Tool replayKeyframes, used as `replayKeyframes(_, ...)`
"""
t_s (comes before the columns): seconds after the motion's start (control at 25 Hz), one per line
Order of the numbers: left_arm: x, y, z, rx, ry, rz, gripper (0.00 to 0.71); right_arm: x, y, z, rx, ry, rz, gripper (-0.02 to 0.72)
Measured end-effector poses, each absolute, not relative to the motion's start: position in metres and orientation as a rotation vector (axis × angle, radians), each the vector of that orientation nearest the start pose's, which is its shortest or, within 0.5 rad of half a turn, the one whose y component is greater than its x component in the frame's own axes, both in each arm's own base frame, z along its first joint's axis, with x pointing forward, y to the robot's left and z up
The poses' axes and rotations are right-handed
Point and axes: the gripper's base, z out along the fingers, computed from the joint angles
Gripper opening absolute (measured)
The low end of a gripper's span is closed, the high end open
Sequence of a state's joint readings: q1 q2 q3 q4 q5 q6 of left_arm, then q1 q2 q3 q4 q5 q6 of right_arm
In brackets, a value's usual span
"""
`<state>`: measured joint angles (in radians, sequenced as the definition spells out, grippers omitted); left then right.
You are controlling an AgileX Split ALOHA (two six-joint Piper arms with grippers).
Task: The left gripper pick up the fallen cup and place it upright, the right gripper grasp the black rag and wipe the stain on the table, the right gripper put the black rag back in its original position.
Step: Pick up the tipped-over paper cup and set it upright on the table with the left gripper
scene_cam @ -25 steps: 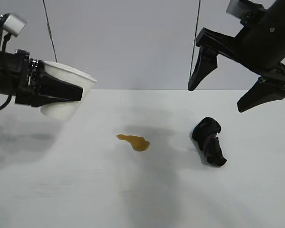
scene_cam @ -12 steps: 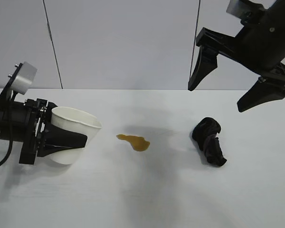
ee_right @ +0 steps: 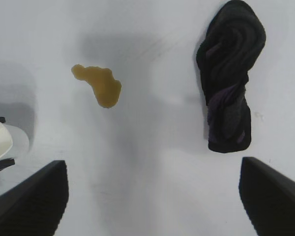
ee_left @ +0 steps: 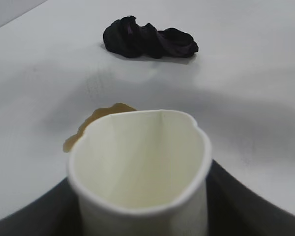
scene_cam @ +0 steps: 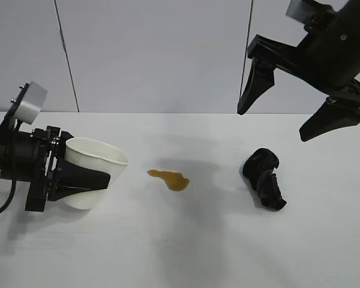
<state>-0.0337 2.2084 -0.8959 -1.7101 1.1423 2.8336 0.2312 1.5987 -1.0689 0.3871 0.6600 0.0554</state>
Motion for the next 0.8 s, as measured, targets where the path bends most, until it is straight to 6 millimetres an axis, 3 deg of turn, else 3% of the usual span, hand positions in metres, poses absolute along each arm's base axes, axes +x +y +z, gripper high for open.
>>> replayKeyframes(0.32, 0.324, -0.093, 0.059, 1.279, 1.576, -0.848, 0.4, 0.312, 0.095, 0.239, 0.1, 2.685, 0.505, 0.652)
replayKeyframes(0.52, 0.324, -0.093, 0.059, 1.279, 1.576, -0.848, 0.629, 0.312, 0.095, 0.239, 0.1, 2.685, 0.505, 0.652)
replayKeyframes(0.68, 0.325, -0.093, 0.063, 1.26, 1.592, -0.857, 0.682, 0.312, 0.095, 0.239, 0.1, 2.685, 0.504, 0.652)
replayKeyframes(0.8, 0.328, -0.093, 0.08, 1.21, 1.616, -0.872, 0.689, 0.312, 0.095, 0.239, 0.1, 2.685, 0.504, 0.652)
